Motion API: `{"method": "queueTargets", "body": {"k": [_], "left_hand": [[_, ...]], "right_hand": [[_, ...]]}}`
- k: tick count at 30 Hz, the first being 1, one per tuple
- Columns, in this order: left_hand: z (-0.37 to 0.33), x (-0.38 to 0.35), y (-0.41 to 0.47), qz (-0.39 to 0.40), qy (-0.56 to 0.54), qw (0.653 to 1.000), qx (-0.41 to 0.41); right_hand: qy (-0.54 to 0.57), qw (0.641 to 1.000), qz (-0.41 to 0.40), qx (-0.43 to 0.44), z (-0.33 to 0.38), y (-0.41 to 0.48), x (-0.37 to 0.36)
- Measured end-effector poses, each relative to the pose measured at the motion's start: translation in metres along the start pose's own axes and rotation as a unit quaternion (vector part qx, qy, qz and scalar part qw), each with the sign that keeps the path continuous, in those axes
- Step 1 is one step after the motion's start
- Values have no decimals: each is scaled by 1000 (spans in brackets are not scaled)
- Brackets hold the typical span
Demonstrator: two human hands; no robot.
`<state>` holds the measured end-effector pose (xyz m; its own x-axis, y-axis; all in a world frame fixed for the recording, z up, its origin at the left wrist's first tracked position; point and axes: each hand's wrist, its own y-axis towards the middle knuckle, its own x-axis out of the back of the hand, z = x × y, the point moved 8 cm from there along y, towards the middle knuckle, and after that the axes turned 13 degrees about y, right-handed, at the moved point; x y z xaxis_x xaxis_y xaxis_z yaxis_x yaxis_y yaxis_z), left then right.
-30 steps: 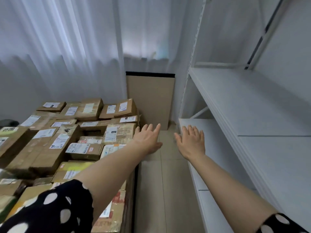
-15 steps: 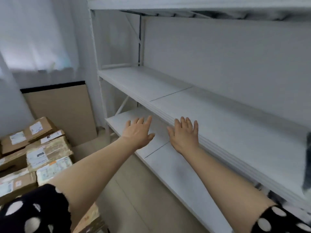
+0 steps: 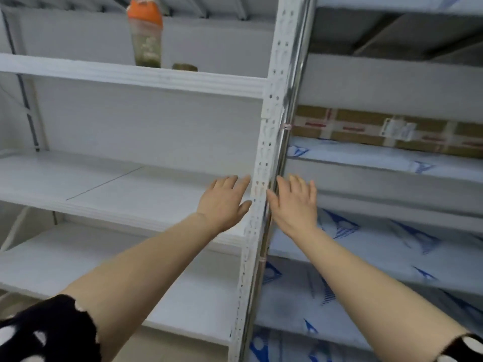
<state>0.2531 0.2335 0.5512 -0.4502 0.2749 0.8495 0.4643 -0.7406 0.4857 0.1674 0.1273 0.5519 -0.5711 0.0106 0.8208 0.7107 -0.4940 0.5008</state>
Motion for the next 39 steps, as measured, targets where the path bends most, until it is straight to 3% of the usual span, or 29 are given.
{"method": "queueTargets", "body": {"k": [11,18,28,39], "left_hand": [[-339,123,116,-89,-82,985,-120],[-505,171,168,-99,-93,973,-186],[-679,165,275,-56,-142,956,-249],[-798,137,449,-27,-150,959,-240]], "right_hand": [[-59,986,-81,-130,-299,-59,237],[-33,973,-100,-204,-452,-92,324],[-40,955,-131,-264,-629,-90,374],[-30,957,-150,-246,-807,35,406]]}}
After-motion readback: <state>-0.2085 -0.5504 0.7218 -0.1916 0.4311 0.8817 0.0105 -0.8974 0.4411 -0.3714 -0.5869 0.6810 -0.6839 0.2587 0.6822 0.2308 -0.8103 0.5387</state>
